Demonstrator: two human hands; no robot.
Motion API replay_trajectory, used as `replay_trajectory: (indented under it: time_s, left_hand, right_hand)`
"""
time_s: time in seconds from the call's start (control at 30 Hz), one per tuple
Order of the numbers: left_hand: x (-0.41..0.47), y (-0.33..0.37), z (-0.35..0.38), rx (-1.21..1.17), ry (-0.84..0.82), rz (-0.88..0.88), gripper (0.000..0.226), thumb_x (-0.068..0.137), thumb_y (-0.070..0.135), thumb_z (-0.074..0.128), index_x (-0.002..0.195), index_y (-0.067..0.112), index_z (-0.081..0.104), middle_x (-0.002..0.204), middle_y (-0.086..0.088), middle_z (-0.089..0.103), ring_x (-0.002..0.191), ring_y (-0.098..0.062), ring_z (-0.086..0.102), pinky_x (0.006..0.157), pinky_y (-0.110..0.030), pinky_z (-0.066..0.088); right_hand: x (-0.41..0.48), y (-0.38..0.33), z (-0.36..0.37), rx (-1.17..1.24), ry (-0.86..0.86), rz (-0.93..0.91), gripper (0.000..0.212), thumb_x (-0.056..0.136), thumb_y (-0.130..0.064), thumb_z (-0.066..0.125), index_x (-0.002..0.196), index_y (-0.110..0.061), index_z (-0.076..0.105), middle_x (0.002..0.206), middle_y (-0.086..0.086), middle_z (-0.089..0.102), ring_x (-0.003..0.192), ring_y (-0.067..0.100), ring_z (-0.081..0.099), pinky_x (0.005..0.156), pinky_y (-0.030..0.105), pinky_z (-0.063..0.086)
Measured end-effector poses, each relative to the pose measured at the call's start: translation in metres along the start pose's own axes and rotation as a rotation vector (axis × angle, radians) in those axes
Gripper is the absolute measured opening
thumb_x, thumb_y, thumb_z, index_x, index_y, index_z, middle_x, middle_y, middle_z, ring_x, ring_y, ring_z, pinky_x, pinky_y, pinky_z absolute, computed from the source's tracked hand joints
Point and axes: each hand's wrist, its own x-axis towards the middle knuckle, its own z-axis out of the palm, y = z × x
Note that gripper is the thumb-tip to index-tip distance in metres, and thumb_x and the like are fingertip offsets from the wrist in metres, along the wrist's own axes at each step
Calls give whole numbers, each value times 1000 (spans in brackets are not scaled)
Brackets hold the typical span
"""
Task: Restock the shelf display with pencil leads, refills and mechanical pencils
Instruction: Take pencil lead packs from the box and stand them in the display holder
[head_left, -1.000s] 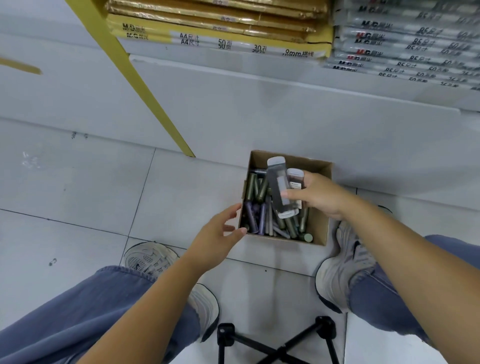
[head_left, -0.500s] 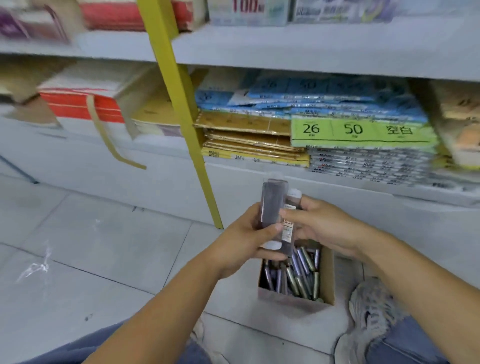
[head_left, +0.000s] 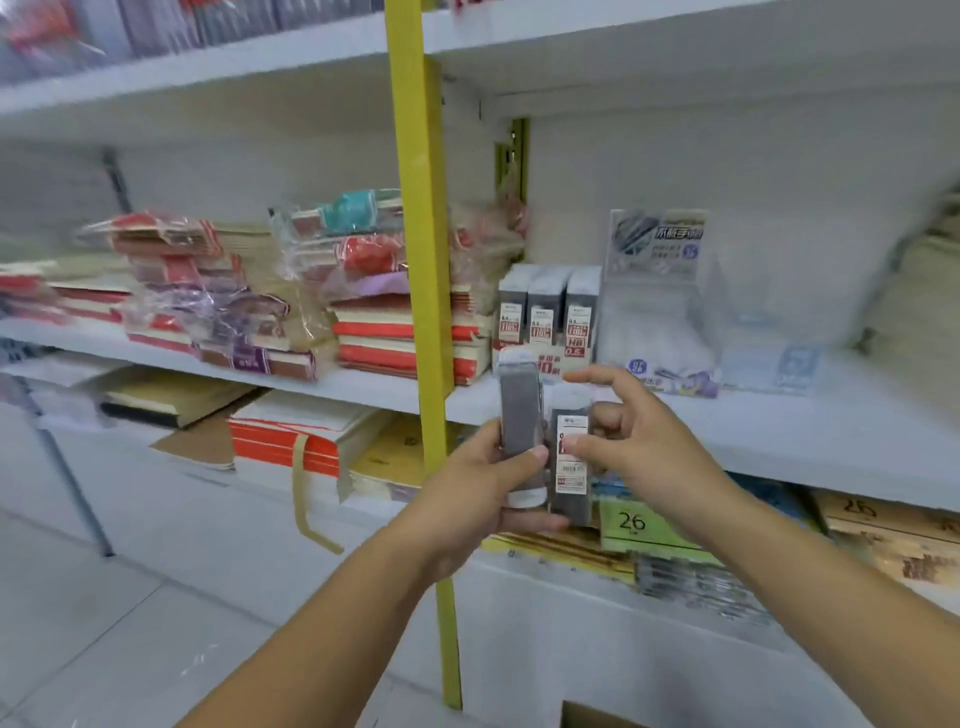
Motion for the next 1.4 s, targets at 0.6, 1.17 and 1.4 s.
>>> replay_trajectory:
  time_s: [0.6,1.17,1.4]
  left_hand:
    - [62,30,-41,214,141,225,18,100,26,57,117,31,57,90,7,71,70,-7,64,55,-22,49]
    - [65,28,-55,272,148,209,16,100,24,58,115,27,58,90,4,71,71,-9,65,53,-22,48]
    - [66,30,-50,268,147,208,18,98,25,61,115,28,58,89,3,72,70,-10,65,51,-22,47]
  right_hand:
    - [100,-18,-34,-289,606,-521,43,87,-8,67,104,-43,48,100,-22,60,80,-3,62,67,6,45]
    - [126,6,-25,-618,441,-298,40,88,-9,65,121,-31,60,111,-4,42,113,18,43,98,27,38]
    - [121,12,-32,-687,492,-242,38,95,-18,58,131,-30,57,115,-6,34,122,16,30,99,19,20]
